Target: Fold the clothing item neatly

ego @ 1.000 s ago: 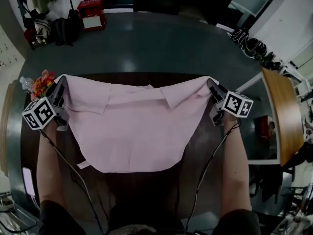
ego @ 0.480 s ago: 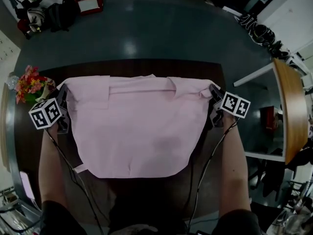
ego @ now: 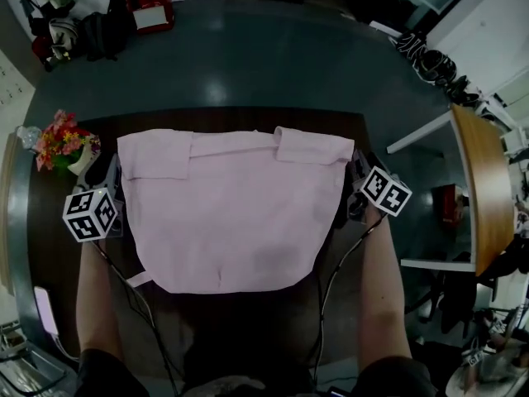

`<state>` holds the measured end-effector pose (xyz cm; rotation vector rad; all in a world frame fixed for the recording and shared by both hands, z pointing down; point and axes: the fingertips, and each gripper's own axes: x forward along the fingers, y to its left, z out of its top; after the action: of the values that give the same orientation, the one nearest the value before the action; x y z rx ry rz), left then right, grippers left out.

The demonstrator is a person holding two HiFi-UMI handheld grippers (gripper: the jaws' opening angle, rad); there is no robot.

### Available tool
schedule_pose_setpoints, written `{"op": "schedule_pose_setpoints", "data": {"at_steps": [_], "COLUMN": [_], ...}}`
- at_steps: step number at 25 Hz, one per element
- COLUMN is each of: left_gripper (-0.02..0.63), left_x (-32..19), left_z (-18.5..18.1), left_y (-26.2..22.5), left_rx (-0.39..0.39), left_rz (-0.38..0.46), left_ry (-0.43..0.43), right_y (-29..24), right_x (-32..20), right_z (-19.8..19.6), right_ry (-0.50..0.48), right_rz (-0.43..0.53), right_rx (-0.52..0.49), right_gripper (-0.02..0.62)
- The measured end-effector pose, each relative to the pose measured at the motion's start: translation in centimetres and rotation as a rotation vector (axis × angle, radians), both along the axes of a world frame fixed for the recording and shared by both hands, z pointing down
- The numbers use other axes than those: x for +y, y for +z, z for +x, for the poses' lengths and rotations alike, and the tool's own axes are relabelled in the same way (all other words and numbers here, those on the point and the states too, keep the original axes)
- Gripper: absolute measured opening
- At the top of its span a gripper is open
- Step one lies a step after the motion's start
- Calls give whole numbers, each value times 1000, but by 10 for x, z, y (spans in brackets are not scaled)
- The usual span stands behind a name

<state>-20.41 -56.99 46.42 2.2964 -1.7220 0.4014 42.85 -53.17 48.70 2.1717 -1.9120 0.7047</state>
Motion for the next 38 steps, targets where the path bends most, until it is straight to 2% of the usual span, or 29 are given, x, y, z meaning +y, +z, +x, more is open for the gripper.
{"op": "schedule_pose_setpoints", "data": {"at_steps": [2, 4, 7, 9, 13, 16, 20, 23, 27, 32, 38], "left_gripper": [101, 100, 100, 100, 38, 12, 11, 11, 11, 11, 11], "left_x": [27, 60, 106, 132, 188, 234, 301, 347, 420, 510, 589], "left_z": [-1, 14, 62, 88, 114, 127, 129, 135, 149, 179, 216], "left_y": [-21, -42, -67, -80, -94, -98, -101, -106, -120, -132, -135], "left_rx": [23, 32, 63, 126, 266, 300, 349, 323, 298, 262, 282], "left_rz": [41, 73, 117, 140, 160, 165, 165, 184, 198, 219, 186], "left_ry": [7, 45, 138, 199, 250, 292, 288, 284, 260, 267, 296], "right_y": [-18, -31, -53, -72, -100, -113, -119, -124, -124, -121, -119], "right_x": [21, 43, 81, 107, 157, 195, 256, 301, 375, 465, 536], "right_z": [-19, -38, -53, -73, -135, -179, -218, -225, -216, -210, -232], "right_ry": [46, 70, 80, 71, -26, -123, -217, -260, -308, -389, -491], "right_rz": [55, 85, 133, 172, 225, 241, 264, 289, 299, 309, 294], "right_rx": [-75, -146, -154, -133, -107, -73, -136, -165, -209, -186, -151], "right_gripper": [161, 154, 42, 6, -6, -7, -8, -8, -8, -8, -8]}}
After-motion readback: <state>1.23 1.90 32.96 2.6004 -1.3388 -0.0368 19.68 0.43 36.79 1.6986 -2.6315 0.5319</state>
